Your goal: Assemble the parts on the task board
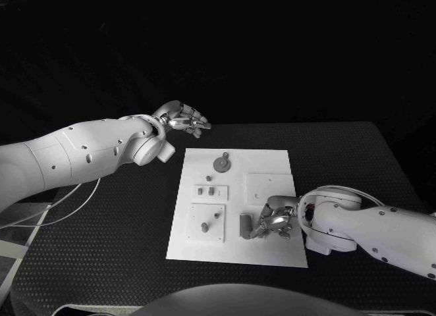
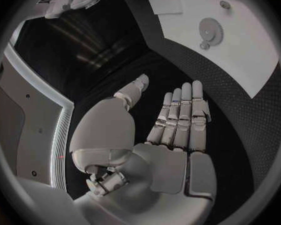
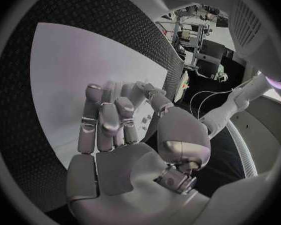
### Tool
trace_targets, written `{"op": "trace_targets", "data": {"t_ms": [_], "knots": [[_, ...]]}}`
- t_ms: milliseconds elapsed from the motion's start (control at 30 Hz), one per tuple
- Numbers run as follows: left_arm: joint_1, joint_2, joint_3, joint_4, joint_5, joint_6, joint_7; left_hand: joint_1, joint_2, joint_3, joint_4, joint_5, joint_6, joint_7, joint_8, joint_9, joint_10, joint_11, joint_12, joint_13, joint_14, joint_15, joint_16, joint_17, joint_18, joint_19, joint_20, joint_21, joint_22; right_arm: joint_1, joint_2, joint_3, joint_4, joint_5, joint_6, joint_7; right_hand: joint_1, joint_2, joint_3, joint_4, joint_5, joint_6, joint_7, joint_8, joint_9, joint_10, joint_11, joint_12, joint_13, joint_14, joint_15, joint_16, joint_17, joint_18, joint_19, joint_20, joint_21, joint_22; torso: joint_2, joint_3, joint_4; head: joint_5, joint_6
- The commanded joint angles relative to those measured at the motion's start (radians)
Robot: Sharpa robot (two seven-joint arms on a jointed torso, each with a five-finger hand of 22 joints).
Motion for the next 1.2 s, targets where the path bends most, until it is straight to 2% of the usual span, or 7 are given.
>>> {"op": "trace_targets", "data": {"t_ms": [33,267,567,700,1067,1100,1200], "knots": [[0.001,0.002,0.0,0.003,0.003,0.013,0.008,-0.001,-0.003,-0.002,0.006,-0.003,-0.005,0.014,0.007,-0.002,-0.005,-0.001,0.003,-0.002,0.009,-0.001,-0.003,0.002,0.013,-0.002,0.001,0.003,-0.001,-0.005,0.006,0.0,-0.002,-0.026,0.022,0.001,-0.004,0.01,-0.005,-0.004,0.002,0.015,0.004,0.007,0.003,0.009,-0.003,0.007,0.004,0.002,-0.009,0.006,0.005,0.013,0.005,0.004,0.004,0.016,0.0,-0.0009,0.0005,-0.001,-0.001],[0.001,0.001,0.0,0.002,0.003,0.014,0.008,-0.001,-0.004,-0.002,0.006,-0.003,-0.005,0.014,0.007,-0.002,-0.005,-0.001,0.004,-0.002,0.009,-0.001,-0.004,0.002,0.013,-0.002,0.001,0.003,-0.001,-0.01,0.02,0.0,-0.032,-0.04,0.007,-0.025,-0.008,0.024,-0.007,-0.007,0.002,0.018,0.001,0.01,0.008,0.022,-0.006,0.024,0.017,0.008,-0.013,0.012,0.017,0.013,0.01,0.001,0.006,0.016,0.0,-0.001,0.0006,0.0,-0.002],[0.001,0.001,0.0,0.002,0.003,0.013,0.008,0.0,-0.004,-0.002,0.006,-0.003,-0.004,0.014,0.007,-0.002,-0.005,-0.001,0.004,-0.002,0.009,-0.001,-0.004,0.002,0.013,-0.002,0.001,0.003,-0.001,-0.011,0.033,0.001,-0.061,-0.052,-0.044,-0.045,-0.024,0.048,-0.013,-0.006,0.002,0.024,-0.003,0.012,0.016,0.034,-0.01,0.042,0.031,0.013,-0.017,0.02,0.031,0.013,0.017,-0.003,0.007,0.016,0.0,-0.0002,-0.0001,0.003,-0.005],[0.001,0.001,0.0,0.002,0.003,0.013,0.008,-0.001,-0.004,-0.002,0.006,-0.003,-0.004,0.014,0.007,-0.002,-0.005,-0.001,0.004,-0.002,0.009,-0.001,-0.004,0.003,0.013,-0.002,0.001,0.003,-0.001,-0.011,0.036,0.001,-0.064,-0.05,-0.035,-0.041,-0.037,0.057,-0.016,0.0,0.002,0.025,-0.004,0.012,0.018,0.035,-0.011,0.045,0.033,0.013,-0.018,0.022,0.034,0.013,0.019,-0.004,0.007,0.016,0.0,-0.0006,0.0001,0.003,-0.005],[0.001,0.003,0.0,0.001,0.003,0.014,0.007,0.0,-0.004,-0.002,0.007,-0.003,-0.004,0.014,0.008,-0.002,-0.004,-0.001,0.004,-0.002,0.009,-0.001,-0.005,0.003,0.013,-0.002,0.001,0.003,-0.002,-0.011,0.053,0.001,-0.061,-0.045,0.007,-0.034,-0.044,0.038,-0.019,-0.006,0.002,0.025,-0.005,0.01,0.021,0.036,-0.012,0.047,0.035,0.012,-0.02,0.024,0.034,0.013,0.019,-0.006,0.007,0.016,0.0,-0.0006,0.0,0.002,-0.006],[0.001,0.003,0.0,0.002,0.003,0.013,0.007,0.0,-0.004,-0.002,0.006,-0.003,-0.004,0.014,0.008,-0.002,-0.004,-0.001,0.004,-0.002,0.009,-0.001,-0.005,0.003,0.013,-0.002,0.001,0.003,-0.002,-0.011,0.054,0.001,-0.059,-0.056,0.037,-0.029,-0.041,0.031,-0.018,-0.011,0.002,0.025,-0.005,0.01,0.022,0.035,-0.013,0.047,0.035,0.012,-0.02,0.024,0.033,0.013,0.019,-0.007,0.007,0.016,0.0,-0.0008,0.0003,0.001,-0.007],[0.001,0.004,0.0,0.004,0.003,0.012,0.008,-0.002,-0.004,-0.003,0.008,-0.003,-0.004,0.014,0.008,-0.002,-0.004,-0.001,0.005,-0.003,0.009,-0.001,-0.005,0.004,0.012,-0.002,0.001,0.003,-0.002,-0.011,0.051,0.001,-0.053,-0.062,0.054,-0.024,0.006,-0.002,-0.006,-0.033,0.002,0.024,-0.005,0.009,0.025,0.034,-0.013,0.046,0.034,0.01,-0.021,0.024,0.029,0.013,0.019,-0.011,0.008,0.017,0.0,-0.0008,0.0011,0.001,-0.008]]}}
